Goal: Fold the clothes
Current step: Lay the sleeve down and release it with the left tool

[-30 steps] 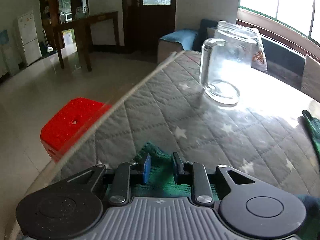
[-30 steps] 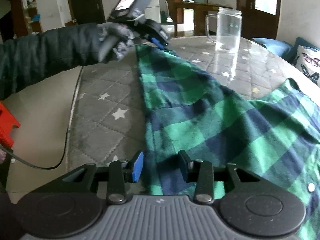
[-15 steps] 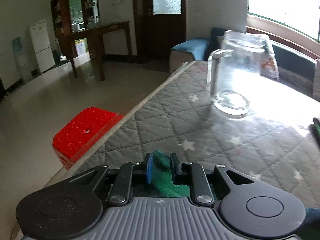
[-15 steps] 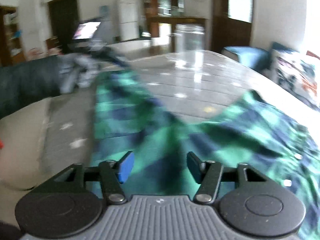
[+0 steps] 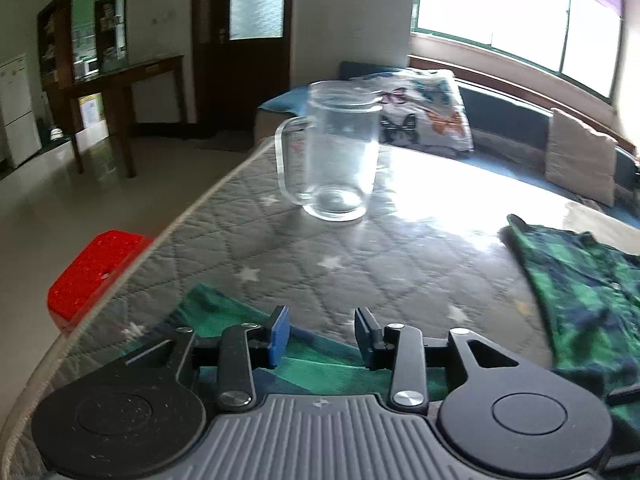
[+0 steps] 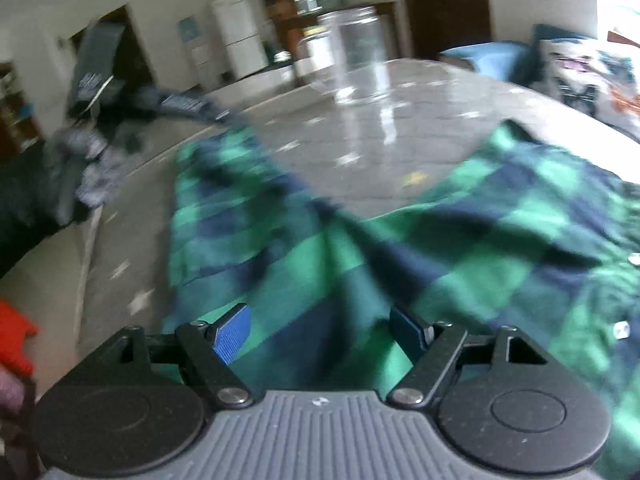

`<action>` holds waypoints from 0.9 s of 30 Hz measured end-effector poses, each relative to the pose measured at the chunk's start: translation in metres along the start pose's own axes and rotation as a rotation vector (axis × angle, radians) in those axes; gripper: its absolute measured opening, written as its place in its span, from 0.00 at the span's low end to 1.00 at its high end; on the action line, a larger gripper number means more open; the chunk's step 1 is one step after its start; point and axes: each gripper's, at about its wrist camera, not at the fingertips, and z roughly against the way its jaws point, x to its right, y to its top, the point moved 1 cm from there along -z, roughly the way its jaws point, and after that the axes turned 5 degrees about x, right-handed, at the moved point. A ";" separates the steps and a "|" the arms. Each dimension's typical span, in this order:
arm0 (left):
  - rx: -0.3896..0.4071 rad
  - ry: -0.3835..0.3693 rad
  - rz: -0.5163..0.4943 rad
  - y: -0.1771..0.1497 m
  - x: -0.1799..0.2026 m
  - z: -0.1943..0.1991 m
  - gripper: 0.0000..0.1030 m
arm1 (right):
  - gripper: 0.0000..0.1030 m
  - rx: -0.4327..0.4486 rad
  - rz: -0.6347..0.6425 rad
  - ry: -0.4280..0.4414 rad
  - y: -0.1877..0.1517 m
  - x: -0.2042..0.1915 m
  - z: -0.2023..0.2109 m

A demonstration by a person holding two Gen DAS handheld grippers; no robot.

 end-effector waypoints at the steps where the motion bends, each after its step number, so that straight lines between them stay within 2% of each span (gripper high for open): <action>1: 0.002 -0.010 -0.003 0.000 0.004 0.003 0.40 | 0.77 -0.003 0.022 0.017 -0.003 -0.009 0.001; 8: 0.000 -0.098 -0.054 -0.006 0.039 0.015 0.45 | 0.77 -0.049 0.191 0.145 -0.029 -0.075 0.010; 12: -0.004 -0.178 -0.094 -0.013 0.068 0.024 0.49 | 0.76 -0.051 0.253 0.197 -0.040 -0.102 0.021; 16: 0.000 -0.256 -0.136 -0.024 0.097 0.035 0.53 | 0.77 0.023 0.243 0.113 -0.035 -0.095 0.046; 17: -0.003 -0.275 -0.147 -0.028 0.104 0.037 0.53 | 0.77 0.037 0.225 0.065 -0.034 -0.088 0.051; 21: -0.007 -0.334 -0.193 -0.043 0.132 0.043 0.54 | 0.78 0.024 0.146 -0.067 -0.038 -0.057 0.058; 24: -0.020 -0.364 -0.223 -0.057 0.147 0.047 0.54 | 0.78 -0.025 0.076 -0.047 -0.050 -0.048 0.056; 27: -0.029 -0.386 -0.258 -0.071 0.159 0.052 0.54 | 0.79 -0.034 0.129 -0.002 -0.062 -0.067 0.061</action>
